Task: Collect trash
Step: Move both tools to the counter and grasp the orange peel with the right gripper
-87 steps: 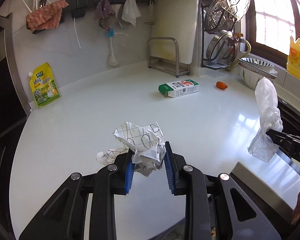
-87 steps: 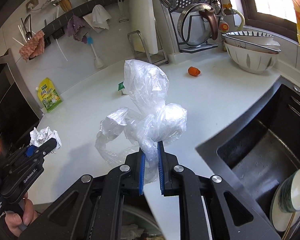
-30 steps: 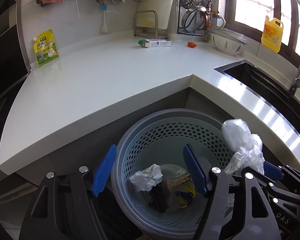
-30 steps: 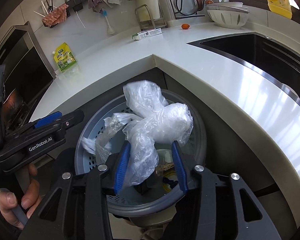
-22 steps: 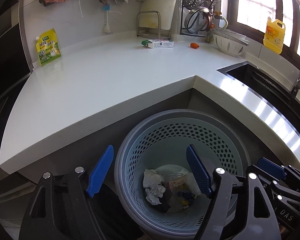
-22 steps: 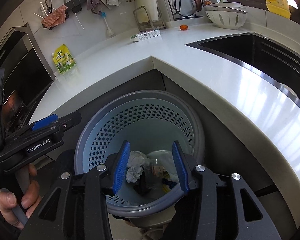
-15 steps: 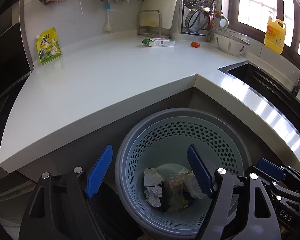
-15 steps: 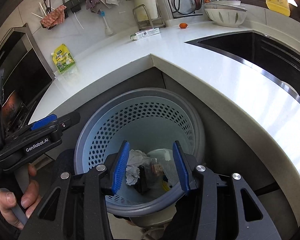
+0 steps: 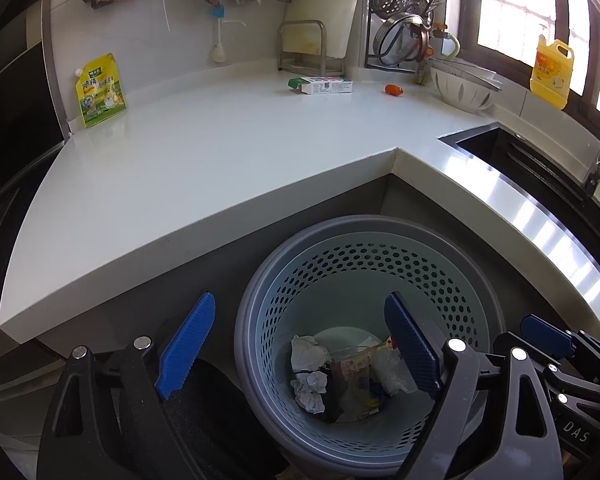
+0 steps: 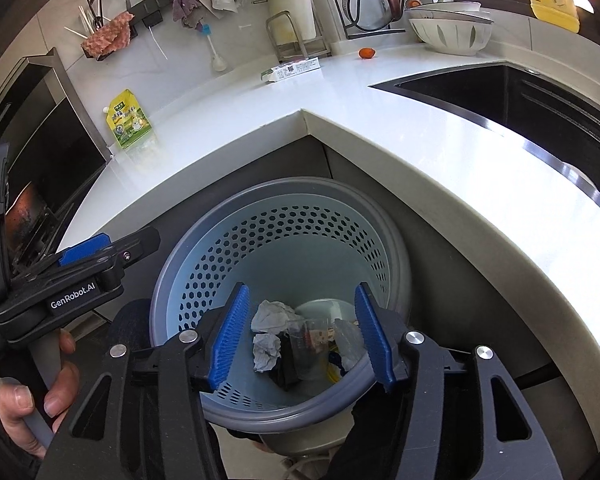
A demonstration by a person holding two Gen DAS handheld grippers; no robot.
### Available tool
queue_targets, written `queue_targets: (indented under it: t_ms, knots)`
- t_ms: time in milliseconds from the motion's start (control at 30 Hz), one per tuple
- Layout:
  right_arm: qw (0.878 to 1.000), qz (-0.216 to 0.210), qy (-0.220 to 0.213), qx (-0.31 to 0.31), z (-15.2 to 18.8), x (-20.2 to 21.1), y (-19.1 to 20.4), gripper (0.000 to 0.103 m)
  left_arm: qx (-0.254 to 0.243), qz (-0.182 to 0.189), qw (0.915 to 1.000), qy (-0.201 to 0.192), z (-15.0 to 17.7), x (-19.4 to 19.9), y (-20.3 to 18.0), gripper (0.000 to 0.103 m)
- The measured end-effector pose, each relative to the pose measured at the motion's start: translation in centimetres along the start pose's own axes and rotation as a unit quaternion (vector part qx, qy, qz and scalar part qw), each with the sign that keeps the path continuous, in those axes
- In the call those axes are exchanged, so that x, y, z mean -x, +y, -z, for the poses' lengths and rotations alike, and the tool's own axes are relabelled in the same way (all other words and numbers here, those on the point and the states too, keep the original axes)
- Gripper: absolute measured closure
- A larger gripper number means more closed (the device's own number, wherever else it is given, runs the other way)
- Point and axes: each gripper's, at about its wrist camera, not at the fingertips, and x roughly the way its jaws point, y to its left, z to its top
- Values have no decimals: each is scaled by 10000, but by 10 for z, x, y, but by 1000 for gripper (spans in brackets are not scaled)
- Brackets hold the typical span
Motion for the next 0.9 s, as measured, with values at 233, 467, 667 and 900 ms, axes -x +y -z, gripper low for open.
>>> queue_targets:
  t_ms: [233,467,667,900]
  knots:
    - [9999,-135,-37,9,-19,1,-1,37,54,4,9999,-108,-19,2,6,9]
    - [9993,-207,-283,113,-74,4,-9,31,-11,33,9992,-393,-74,-6,10,6]
    - [9986,-53,-495,200,-145,-5,-30,30,-70,98,9982,-584,-139,-34,11,6]
    - [9974,248,-584,339,-229,-42,-59,29,37,266,9982,-528,-213,-91,11,6]
